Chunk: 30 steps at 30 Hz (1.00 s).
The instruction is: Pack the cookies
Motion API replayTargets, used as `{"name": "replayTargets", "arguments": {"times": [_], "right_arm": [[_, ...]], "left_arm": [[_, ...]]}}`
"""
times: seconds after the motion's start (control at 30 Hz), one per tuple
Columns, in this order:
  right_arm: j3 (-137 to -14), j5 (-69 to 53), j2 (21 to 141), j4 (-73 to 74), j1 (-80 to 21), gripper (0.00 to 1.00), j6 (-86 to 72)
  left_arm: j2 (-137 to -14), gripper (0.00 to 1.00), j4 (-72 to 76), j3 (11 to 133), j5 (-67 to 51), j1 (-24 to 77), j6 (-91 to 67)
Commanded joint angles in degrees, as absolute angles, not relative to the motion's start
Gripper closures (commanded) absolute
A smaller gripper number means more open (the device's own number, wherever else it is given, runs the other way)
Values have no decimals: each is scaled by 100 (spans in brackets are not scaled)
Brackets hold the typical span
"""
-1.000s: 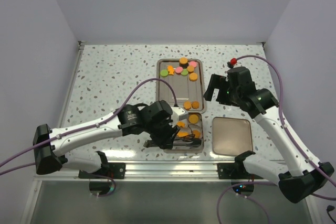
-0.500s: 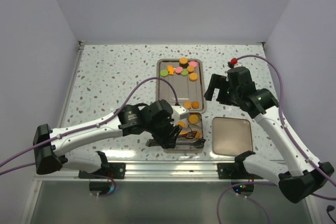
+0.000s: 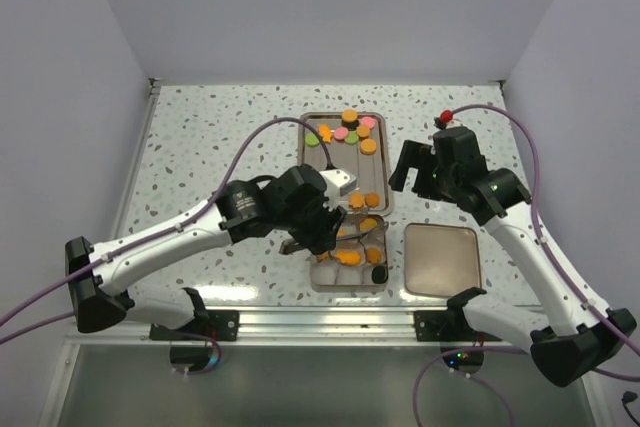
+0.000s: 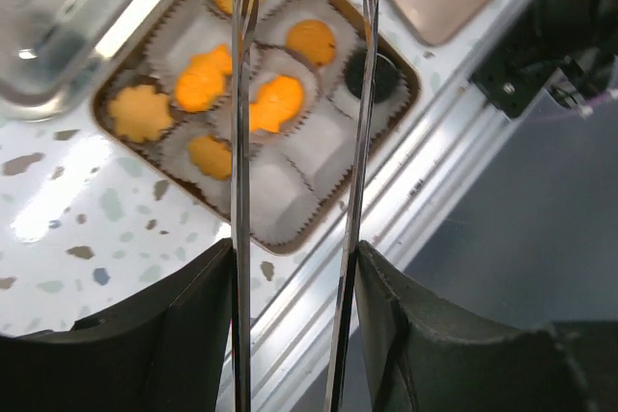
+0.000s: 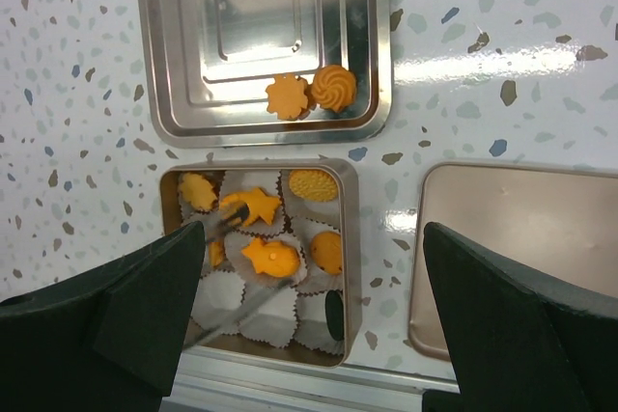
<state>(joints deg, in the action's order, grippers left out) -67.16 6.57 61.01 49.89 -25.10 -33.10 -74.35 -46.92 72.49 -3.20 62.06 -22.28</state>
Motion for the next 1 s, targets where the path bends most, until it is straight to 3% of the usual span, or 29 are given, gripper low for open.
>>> {"name": "replayTargets", "arguments": {"times": [0.0, 0.2, 0.43, 0.97], "right_arm": [[-6996, 826, 6117, 5054, -2505, 1, -3454], [-6979, 853, 5942, 5168, -2505, 1, -3533], [-6724, 879, 5573, 5370, -2505, 1, -3665], [-6592, 1151, 5309, 5722, -2496, 1, -3735]], "left_arm": [[-7611, 45, -4869, 7664, 271, 5802, -1960], [-8357, 44, -5089, 8270, 1141, 5282, -1723], [-9438, 45, -5264, 8832, 1344, 5212, -1652], [-10019, 46, -5054, 9026, 589, 5194, -1362]]}}
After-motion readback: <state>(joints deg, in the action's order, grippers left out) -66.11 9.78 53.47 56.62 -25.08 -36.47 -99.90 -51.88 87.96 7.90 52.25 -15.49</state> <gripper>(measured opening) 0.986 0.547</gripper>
